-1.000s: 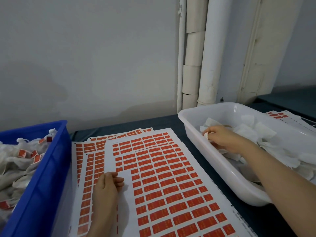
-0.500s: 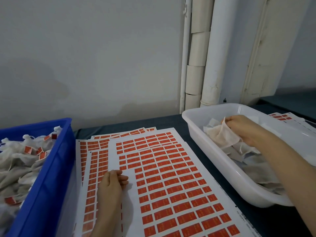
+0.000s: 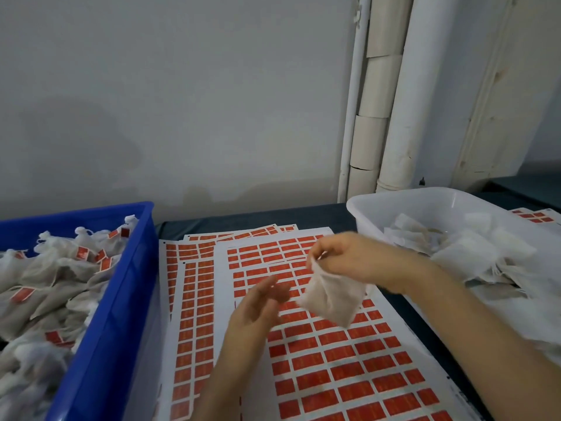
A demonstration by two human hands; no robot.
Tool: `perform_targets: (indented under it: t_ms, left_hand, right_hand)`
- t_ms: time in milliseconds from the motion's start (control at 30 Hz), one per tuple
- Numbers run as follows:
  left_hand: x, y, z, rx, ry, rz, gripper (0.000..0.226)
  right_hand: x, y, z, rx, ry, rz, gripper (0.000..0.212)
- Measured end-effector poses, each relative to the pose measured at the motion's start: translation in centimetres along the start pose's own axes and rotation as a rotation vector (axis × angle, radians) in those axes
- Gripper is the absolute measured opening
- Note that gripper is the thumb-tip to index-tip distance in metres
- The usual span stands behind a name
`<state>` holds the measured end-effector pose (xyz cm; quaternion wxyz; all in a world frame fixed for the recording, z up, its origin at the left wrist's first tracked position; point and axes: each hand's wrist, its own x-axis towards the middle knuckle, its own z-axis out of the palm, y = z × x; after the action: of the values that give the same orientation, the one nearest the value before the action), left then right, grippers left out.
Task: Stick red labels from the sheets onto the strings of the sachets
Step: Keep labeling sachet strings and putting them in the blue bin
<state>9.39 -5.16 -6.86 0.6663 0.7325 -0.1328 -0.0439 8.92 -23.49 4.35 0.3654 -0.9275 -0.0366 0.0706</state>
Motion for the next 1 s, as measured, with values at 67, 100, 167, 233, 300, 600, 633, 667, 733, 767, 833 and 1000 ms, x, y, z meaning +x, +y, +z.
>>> perform_targets:
  t_ms: [67, 100, 167, 233, 300, 600, 633, 667, 733, 767, 833, 1000]
  left_hand:
    - [-0.2, 0.2, 0.2, -0.012, -0.115, -0.032, 0.04]
    - [-0.2, 0.1, 0.2, -0.009, -0.134, -0.038, 0.037]
    - [-0.1, -0.4, 0.2, 0.027, -0.097, -0.053, 0.031]
    - [0.1, -0.8, -0.1, 0.044, 0.01, -0.089, 0.018]
    - [0.3, -1.0, -0.3, 0.008, 0.114, -0.116, 0.014]
    - [0.5, -1.1, -0.3, -0.034, 0.196, -0.162, 0.016]
    - [0.5, -1.1, -0.3, -0.024, 0.18, -0.163, 0.016]
    - [0.5, -1.1, -0.2, -0.022, 0.166, -0.157, 0.017]
    - [0.4, -1.1, -0.1, -0.026, 0.151, -0.132, 0.02]
    - [0.4, -1.1, -0.1, -0.029, 0.147, -0.118, 0.021]
    - [0.4, -1.1, 0.0, -0.021, 0.162, -0.083, 0.018]
    - [0.5, -1.0, -0.2, -0.076, 0.294, -0.118, 0.014]
  right_hand:
    - [1.0, 0.0, 2.7, -0.056, -0.055, -0.02, 0.02]
    - [1.6, 0.1, 3.9, -0.063, -0.061, -0.024, 0.022]
    - [2.2, 0.4, 5.5, -0.01, -0.02, -0.006, 0.023]
    - [2.5, 0.6, 6.3, 0.09, 0.093, 0.025, 0.021]
    - [2.5, 1.0, 6.8, 0.229, 0.223, 0.028, 0.019]
    - [1.7, 3.5, 11.2, 0.505, 0.53, -0.043, 0.026]
    - [1.8, 3.7, 11.3, 0.515, 0.541, -0.037, 0.024]
    - [1.9, 3.8, 11.5, 0.52, 0.543, -0.035, 0.023]
    - [2.0, 3.8, 11.7, 0.514, 0.536, -0.04, 0.019]
    - [2.0, 3.8, 11.9, 0.501, 0.529, -0.049, 0.018]
    - [1.9, 4.0, 12.3, 0.481, 0.521, -0.073, 0.02]
    - [1.7, 4.1, 12.3, 0.473, 0.587, -0.089, 0.017]
